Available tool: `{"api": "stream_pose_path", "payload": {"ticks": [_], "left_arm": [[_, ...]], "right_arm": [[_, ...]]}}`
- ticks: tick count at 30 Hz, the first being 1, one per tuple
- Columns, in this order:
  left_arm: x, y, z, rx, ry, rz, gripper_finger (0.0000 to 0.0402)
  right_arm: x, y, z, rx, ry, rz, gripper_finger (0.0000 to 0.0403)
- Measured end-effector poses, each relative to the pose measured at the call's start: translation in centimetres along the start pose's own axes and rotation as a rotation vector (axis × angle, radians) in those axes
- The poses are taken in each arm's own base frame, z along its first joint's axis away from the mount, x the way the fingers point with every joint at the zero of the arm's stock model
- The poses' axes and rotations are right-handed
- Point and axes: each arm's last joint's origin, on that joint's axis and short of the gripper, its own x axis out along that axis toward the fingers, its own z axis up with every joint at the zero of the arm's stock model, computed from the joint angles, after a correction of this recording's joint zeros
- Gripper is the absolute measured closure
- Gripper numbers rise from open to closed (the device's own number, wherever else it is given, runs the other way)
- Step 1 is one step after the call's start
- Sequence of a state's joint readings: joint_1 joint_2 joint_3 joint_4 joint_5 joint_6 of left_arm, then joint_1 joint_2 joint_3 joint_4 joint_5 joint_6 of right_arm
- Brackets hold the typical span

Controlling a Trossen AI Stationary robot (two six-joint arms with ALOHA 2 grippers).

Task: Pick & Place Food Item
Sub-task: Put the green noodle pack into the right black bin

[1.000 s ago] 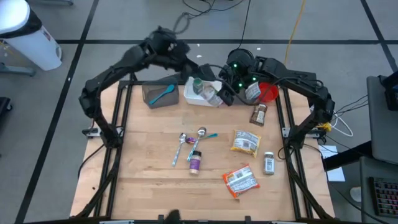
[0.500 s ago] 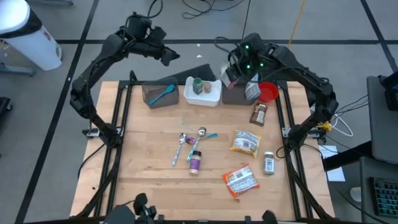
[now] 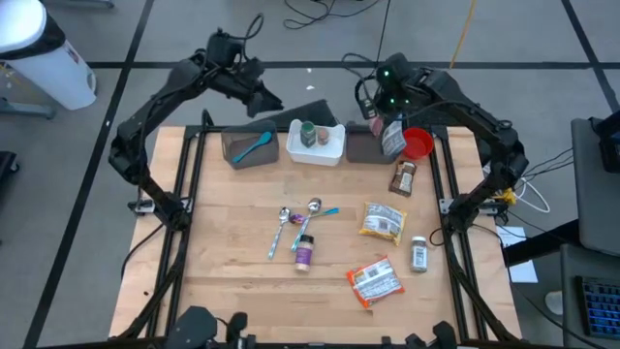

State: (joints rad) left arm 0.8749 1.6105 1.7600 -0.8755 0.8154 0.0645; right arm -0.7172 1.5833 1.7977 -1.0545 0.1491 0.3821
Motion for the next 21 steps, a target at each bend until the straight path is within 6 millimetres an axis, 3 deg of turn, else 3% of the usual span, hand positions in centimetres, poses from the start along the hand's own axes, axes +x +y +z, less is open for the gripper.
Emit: {"api": "stream_pose_path", "payload": {"ticks": [3, 9, 21], "left_arm": [[0.0, 0.4, -1.3, -0.036, 0.009, -0.119, 0.0218], [0.0, -1.0, -3.5, -0.009, 0.036, -0.152, 0.0218], [-1.2, -5.5, -4.4, 0.096, -0.032, -0.128, 0.0218]], "right_arm": [[1.2, 0.2, -0.9, -0.013, 0.039, -0.02, 0.0403], [3.4, -0.1, -2.5, -0.026, 0.105, -0.05, 0.0403], [5.5, -1.2, -3.2, -0.01, 0.078, -0.055, 0.0403]]}}
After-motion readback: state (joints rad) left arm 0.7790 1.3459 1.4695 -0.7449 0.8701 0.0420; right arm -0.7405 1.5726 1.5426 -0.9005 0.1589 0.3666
